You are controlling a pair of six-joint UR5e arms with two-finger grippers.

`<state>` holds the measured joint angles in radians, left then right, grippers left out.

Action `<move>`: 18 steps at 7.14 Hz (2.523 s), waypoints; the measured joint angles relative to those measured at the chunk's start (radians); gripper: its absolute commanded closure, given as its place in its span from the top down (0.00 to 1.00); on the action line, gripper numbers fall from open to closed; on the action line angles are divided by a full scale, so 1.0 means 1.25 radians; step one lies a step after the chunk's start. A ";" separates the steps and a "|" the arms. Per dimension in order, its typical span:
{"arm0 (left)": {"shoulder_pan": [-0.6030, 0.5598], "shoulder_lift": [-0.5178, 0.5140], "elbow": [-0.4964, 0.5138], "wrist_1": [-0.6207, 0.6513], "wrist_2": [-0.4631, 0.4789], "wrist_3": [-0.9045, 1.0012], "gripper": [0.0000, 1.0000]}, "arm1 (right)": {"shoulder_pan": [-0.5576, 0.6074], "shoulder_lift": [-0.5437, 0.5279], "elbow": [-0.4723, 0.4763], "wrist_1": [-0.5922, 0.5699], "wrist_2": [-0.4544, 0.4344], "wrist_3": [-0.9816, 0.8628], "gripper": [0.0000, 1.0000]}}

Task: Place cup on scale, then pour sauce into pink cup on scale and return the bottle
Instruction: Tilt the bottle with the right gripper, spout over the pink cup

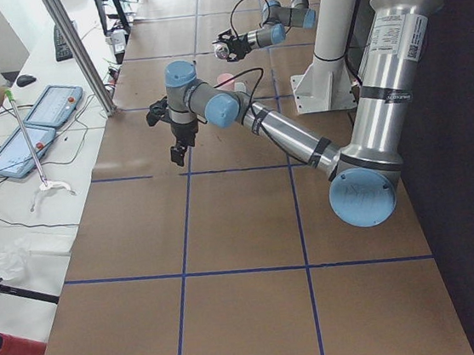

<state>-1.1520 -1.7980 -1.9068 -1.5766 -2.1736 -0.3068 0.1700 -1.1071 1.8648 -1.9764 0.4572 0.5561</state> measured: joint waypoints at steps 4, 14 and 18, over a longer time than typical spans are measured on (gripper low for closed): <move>0.000 0.002 -0.001 0.000 -0.001 0.000 0.92 | 0.002 0.005 -0.011 -0.021 -0.026 -0.113 0.00; 0.000 0.003 -0.005 0.000 -0.001 -0.001 0.92 | 0.025 0.019 -0.021 -0.024 -0.089 -0.382 0.00; 0.000 0.003 -0.005 0.000 -0.001 -0.002 0.93 | 0.027 0.020 -0.017 -0.020 -0.098 -0.432 0.00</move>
<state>-1.1521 -1.7948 -1.9133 -1.5769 -2.1752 -0.3098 0.2034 -1.0818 1.8433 -2.0013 0.3346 0.0163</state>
